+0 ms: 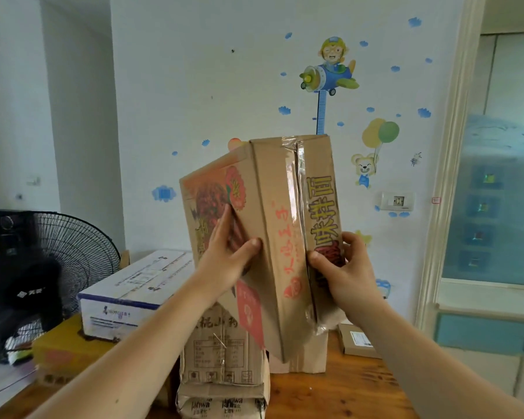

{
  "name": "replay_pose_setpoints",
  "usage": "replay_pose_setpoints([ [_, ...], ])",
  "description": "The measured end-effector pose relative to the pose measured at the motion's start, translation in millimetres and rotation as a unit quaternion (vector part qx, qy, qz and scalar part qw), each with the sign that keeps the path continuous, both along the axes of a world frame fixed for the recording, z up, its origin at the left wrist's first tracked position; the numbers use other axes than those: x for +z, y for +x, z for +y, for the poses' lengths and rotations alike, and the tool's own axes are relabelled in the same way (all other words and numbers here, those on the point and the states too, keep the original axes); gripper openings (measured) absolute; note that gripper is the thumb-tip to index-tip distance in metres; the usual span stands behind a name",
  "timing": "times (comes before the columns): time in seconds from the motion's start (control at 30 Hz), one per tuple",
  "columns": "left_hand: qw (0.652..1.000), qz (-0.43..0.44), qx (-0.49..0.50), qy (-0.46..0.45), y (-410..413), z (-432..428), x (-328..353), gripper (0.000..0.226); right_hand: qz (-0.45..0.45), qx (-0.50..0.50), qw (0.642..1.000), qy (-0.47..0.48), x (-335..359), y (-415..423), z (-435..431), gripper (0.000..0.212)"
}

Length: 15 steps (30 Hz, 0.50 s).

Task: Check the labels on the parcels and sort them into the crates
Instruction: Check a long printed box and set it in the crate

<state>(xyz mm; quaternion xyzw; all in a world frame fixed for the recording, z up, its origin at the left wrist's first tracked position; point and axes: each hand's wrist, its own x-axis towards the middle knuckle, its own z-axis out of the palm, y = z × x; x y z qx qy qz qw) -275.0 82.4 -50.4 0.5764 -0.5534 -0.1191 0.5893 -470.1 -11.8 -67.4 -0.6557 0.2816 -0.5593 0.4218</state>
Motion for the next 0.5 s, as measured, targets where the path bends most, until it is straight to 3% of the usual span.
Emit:
replay_pose_setpoints([
  [0.13,0.998,-0.02,-0.061,-0.018,-13.9,-3.8,0.5,0.117,-0.012,-0.029,1.0,-0.003,3.9,2.5,4.3,0.057],
  [0.23,0.998,-0.019,-0.051,-0.028,-26.5,-3.5,3.1,0.111,-0.017,-0.051,0.998,-0.011,3.8,3.8,8.1,0.056],
  [0.37,0.996,0.008,-0.073,-0.053,-33.4,-0.5,6.6,0.084,-0.001,-0.052,0.998,-0.017,4.2,2.6,16.5,0.055],
  [0.5,0.997,0.025,-0.046,-0.063,-31.6,0.4,8.4,0.076,0.045,-0.021,0.998,-0.041,9.4,1.9,21.0,0.037],
])
